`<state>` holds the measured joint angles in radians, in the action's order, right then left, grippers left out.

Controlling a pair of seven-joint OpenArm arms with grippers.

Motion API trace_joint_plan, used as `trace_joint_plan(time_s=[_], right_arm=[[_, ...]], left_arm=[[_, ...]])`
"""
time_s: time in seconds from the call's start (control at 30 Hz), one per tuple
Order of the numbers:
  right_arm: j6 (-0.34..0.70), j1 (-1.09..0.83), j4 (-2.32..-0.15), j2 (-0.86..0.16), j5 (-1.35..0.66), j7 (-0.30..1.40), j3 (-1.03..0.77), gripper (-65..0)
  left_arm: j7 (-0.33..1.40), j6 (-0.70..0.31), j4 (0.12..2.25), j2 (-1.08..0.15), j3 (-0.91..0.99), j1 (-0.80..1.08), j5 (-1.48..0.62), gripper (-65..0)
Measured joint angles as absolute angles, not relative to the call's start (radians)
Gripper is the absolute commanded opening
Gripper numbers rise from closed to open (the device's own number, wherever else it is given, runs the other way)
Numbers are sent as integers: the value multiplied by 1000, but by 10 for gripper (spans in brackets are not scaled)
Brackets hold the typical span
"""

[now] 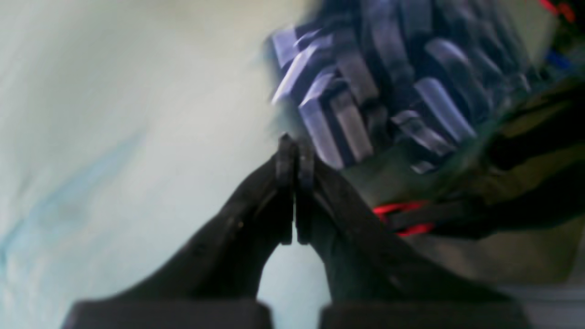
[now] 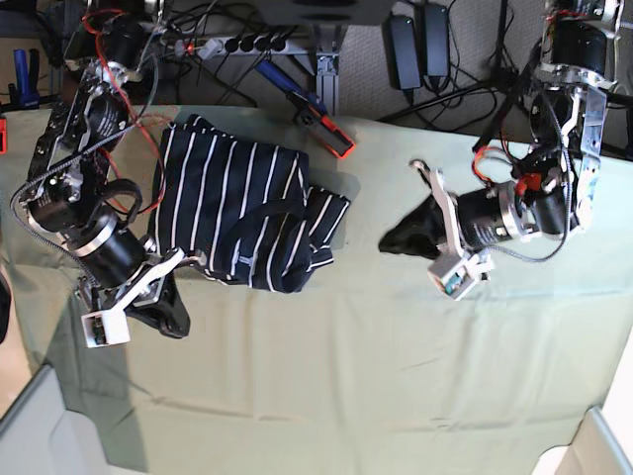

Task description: Fold the T-shirt properly

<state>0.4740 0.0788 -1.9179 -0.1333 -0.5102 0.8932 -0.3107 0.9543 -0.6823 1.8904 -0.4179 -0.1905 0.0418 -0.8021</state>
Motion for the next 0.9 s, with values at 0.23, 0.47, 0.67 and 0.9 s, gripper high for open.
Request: trace_joint_plan(time_s=[0.23,0.47,0.67,0.9], right_arm=[[475,147,-1703,-171,-506,873,-354,-650],[475,181,-1568,-197,-504,855,-349,-650],[475,180,-1478,-197,-502,865,-349,-650],[475,181,-1464,-197,-527,910,-318,-650]], left_arm=[[931,-686,1968,-413,-533,50,-577,-650],[808,-675,1965,-394,-739,8,-271,-650],[726,-660,1893,-394,-780,-2,-188,-650],[694,-625,1710,-369,-780,-104,-187,-650]])
